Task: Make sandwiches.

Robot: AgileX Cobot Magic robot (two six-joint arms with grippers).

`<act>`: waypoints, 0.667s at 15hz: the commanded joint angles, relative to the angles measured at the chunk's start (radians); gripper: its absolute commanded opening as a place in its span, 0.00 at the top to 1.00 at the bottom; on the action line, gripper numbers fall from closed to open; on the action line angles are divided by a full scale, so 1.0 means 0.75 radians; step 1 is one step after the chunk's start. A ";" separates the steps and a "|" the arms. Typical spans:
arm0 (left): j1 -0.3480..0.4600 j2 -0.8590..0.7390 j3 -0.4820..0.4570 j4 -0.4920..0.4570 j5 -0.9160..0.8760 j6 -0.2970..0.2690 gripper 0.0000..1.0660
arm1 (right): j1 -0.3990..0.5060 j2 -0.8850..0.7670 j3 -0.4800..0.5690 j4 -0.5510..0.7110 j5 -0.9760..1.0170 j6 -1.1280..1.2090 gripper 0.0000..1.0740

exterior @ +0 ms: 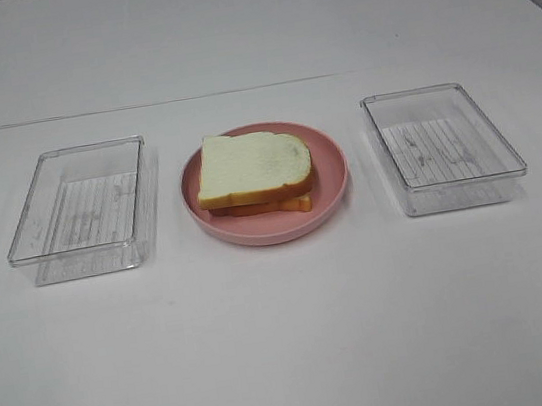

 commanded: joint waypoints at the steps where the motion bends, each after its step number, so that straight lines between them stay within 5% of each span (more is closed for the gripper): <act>1: -0.003 -0.029 0.001 -0.008 -0.008 0.000 0.16 | 0.000 -0.008 0.004 -0.001 -0.013 -0.013 0.29; 8: 0.005 -0.032 0.001 0.000 -0.008 0.003 0.16 | -0.017 -0.008 0.004 -0.001 -0.013 -0.013 0.29; 10: 0.109 -0.031 0.001 0.000 -0.008 0.001 0.16 | -0.219 -0.009 0.004 0.003 -0.013 -0.013 0.29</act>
